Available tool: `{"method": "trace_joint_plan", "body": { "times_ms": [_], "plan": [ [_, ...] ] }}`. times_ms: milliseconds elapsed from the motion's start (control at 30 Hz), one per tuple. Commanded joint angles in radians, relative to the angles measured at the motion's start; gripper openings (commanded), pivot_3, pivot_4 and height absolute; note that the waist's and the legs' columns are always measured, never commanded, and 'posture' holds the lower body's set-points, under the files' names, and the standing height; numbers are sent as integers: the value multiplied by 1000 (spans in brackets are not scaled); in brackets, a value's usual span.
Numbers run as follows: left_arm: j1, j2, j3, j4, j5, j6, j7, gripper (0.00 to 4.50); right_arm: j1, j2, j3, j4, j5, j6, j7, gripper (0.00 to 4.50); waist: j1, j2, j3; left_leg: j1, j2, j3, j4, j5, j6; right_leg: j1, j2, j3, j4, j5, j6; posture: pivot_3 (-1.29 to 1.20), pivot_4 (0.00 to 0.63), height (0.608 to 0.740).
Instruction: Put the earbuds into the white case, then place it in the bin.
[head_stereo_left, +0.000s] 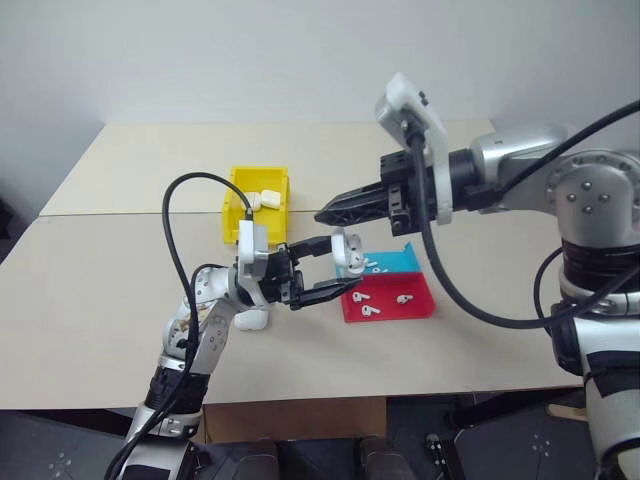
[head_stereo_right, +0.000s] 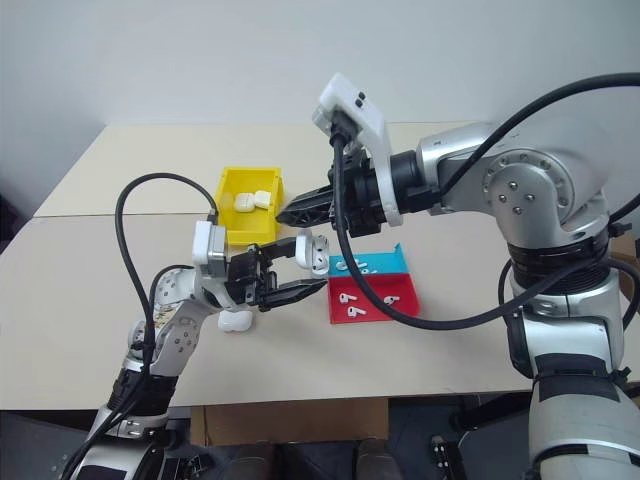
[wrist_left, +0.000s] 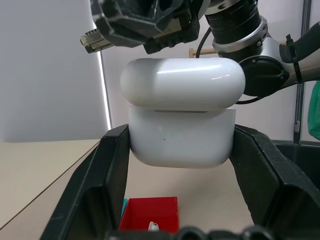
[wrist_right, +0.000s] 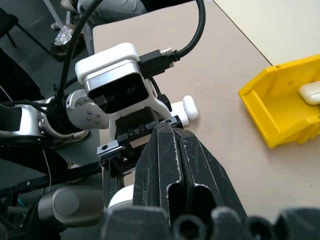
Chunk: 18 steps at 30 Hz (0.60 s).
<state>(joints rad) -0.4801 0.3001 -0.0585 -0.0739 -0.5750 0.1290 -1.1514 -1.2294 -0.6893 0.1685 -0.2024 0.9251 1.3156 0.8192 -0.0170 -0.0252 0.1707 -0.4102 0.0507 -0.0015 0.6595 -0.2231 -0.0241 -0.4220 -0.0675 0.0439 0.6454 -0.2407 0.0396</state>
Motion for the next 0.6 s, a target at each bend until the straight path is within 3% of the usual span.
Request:
{"method": "trace_joint_plan", "body": {
  "times_ms": [33,600],
  "plan": [
    [-27,-5,10,-7,-3,-32,-6,2789,10,-8,-9,-44,-17,-22,20,75,1,0,0,0,0,0,0,0,0,0,0,0,0,0,0,0,150,740],
    [-26,-6,33,-5,-24,-47,-31,2789,93,-121,-8,-86,-87,-66,124,75,1,0,0,0,0,0,0,0,0,0,0,0,0,0,0,0,150,740]
  ]
}}
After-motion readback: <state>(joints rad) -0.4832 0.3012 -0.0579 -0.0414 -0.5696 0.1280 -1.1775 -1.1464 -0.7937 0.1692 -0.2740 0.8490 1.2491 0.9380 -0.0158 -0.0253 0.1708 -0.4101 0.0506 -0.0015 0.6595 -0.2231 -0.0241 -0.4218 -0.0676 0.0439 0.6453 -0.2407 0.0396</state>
